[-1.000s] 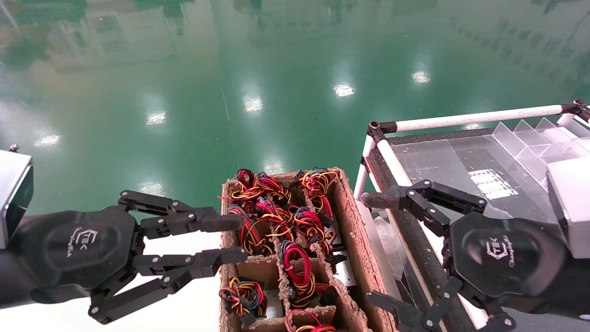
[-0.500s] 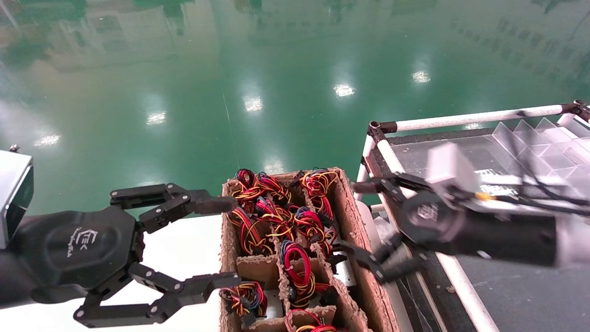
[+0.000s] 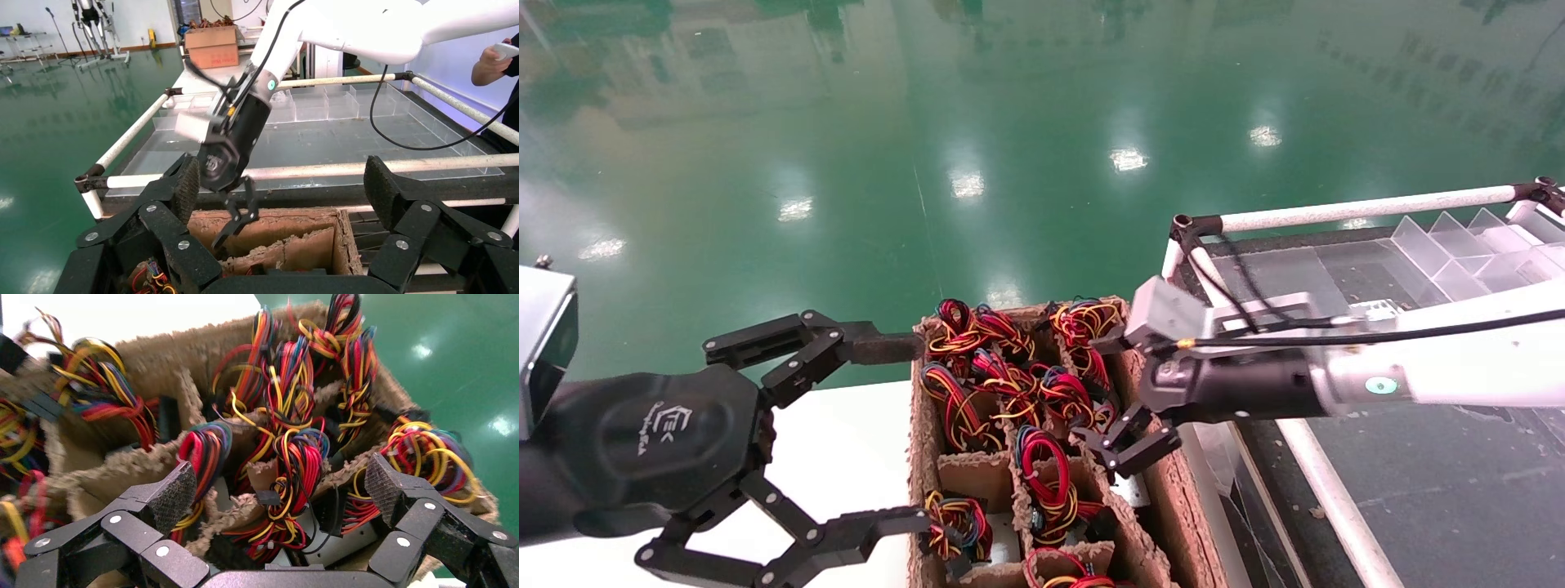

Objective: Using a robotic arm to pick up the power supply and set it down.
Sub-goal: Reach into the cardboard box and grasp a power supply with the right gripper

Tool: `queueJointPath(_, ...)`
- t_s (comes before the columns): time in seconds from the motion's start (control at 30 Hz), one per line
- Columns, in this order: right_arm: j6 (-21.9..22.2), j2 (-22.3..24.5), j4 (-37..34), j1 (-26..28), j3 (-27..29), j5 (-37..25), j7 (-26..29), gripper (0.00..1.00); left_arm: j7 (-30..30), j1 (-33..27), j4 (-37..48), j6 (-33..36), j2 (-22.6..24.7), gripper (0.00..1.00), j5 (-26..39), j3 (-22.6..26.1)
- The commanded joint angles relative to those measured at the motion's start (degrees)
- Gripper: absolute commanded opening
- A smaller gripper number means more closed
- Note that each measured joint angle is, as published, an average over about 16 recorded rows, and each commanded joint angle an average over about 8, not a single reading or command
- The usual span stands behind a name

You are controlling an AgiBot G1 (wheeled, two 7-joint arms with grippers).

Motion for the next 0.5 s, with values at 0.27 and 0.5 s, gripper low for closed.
queueJointPath(0.27,2.22,-6.02,-9.14,2.37,-1.99,-3.34,-2.45,0.0,0.01,-0.01,0.0,-0.01,-0.01,1.0,-0.02,0.02)
queueJointPath(0.5,1.68,-7.44,-14.95,3.25,-2.1,-3.17,-4.96,0.0,0.02,-0.01,0.0,-0.02,-0.02,1.0,-0.03,0.04)
